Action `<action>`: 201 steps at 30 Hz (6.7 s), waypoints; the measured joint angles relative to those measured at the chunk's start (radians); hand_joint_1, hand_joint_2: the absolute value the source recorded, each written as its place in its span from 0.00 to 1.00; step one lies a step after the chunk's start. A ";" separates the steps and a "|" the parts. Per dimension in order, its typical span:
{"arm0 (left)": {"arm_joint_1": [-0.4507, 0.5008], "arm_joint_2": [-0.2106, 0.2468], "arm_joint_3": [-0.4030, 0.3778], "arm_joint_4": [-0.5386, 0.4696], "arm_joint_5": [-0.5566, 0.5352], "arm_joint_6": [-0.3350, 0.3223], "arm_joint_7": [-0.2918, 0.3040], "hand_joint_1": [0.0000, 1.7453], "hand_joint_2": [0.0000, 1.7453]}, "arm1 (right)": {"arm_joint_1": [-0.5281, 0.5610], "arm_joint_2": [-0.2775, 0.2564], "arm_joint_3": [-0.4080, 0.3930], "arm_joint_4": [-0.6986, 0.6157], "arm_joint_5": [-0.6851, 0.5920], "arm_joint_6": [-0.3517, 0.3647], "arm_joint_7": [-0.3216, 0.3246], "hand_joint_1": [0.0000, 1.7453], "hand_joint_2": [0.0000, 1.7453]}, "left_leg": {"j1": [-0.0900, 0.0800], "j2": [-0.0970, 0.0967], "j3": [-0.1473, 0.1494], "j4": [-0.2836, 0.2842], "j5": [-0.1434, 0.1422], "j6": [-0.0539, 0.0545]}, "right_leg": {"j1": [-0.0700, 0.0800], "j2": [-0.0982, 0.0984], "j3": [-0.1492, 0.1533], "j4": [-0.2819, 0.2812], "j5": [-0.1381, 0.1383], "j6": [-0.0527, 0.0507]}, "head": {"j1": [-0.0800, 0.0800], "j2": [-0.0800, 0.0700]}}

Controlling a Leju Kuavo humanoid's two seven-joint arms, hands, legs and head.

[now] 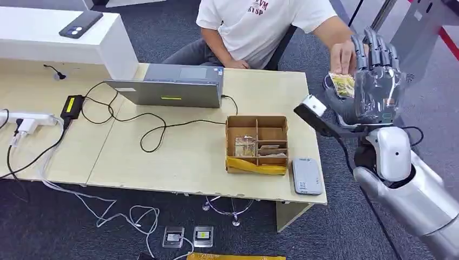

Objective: Pass the card to the sensor for recognition and then transmit it.

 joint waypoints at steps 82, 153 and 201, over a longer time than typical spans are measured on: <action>0.000 0.002 0.012 0.000 0.009 0.000 0.018 0.00 0.00 | 0.195 0.026 0.134 0.180 -0.250 -0.035 0.015 1.00 1.00 | 0.000 0.003 0.001 0.000 0.000 0.000 | 0.000 0.003 -0.001 -0.001 0.000 0.000 | 0.000 0.000; 0.000 0.004 0.012 0.000 -0.032 0.000 -0.014 0.00 0.00 | 0.463 0.068 0.023 0.224 -0.224 -0.024 -0.021 1.00 1.00 | 0.000 0.005 0.001 0.000 -0.001 0.000 | 0.000 0.004 -0.001 0.000 0.000 0.000 | 0.000 0.000; 0.000 -0.002 0.012 0.000 -0.038 0.000 -0.010 0.00 0.00 | 0.505 0.166 -0.017 0.321 -0.277 -0.098 -0.098 1.00 1.00 | 0.000 0.005 0.002 0.000 -0.001 0.000 | 0.000 0.005 -0.001 -0.001 0.000 0.000 | 0.000 0.000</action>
